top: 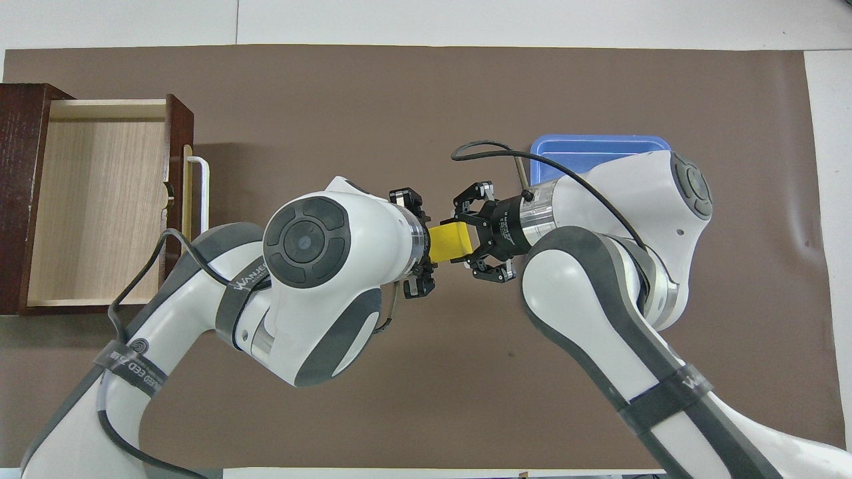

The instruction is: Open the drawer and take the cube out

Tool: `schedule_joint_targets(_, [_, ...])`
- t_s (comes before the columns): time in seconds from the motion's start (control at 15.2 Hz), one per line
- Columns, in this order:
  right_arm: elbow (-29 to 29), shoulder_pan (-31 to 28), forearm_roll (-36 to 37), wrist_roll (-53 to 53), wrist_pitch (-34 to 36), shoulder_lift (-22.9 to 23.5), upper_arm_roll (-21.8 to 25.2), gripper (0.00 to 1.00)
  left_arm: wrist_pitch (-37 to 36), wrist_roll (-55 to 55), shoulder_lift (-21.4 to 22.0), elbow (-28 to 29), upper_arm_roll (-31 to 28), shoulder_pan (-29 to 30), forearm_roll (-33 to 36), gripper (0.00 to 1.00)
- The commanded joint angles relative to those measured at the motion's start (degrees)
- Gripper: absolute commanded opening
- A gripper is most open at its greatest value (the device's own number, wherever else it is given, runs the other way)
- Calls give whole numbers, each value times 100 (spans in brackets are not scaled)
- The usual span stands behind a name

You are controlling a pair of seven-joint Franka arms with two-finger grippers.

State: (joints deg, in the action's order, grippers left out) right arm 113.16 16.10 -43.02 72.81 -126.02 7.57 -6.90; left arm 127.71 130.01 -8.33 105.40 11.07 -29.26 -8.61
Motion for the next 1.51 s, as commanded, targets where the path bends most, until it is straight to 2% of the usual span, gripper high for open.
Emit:
schedule_joint_targets(0.0, [-145, -160, -128, 23, 34, 60, -22, 0, -421, -81, 86, 25, -70, 524, 52, 100])
schedule_joint_targets(0.13, [-250, -413, -128, 23, 200, 87, -22, 0, -449, -125, 95, 86, -61, 964, 576, 100])
schedule_joint_targets(0.2, [-346, -676, -136, 14, 384, 130, -22, 0, -458, -517, 104, 156, -61, 1245, 823, 100])
schedule_joint_targets(0.39, [-295, -1441, -136, -275, 859, 113, -14, 0, -519, -1959, 121, 305, -70, 2009, 957, 100])
schedule_joint_targets(0.53, [29, -1880, -154, -705, 930, 17, -13, 0, -458, -2679, 157, 437, -70, 2572, 1264, 100])
schedule_joint_targets(0.66, [381, -2057, -232, -838, 887, -89, -5, 0, -440, -3514, 157, 455, -70, 3073, 1414, 100])
schedule_joint_targets(0.85, [794, -2462, -619, -1468, 851, -2, -5, 0, -361, -4840, 122, 386, -70, 3732, 1861, 100])
schedule_joint_targets(1.05, [1050, -2568, -1006, -2059, 597, 261, 4, 0, -177, -5880, 95, 341, -61, 4235, 1968, 100])
schedule_joint_targets(1.25, [1147, -2498, -1243, -2437, 210, 604, -5, 0, -89, -6101, 95, 359, -61, 4437, 1968, 100])
schedule_joint_targets(1.45, [1234, -2376, -1489, -2561, 35, 728, -5, 0, -123, -6189, 95, 359, -52, 4412, 1968, 100])
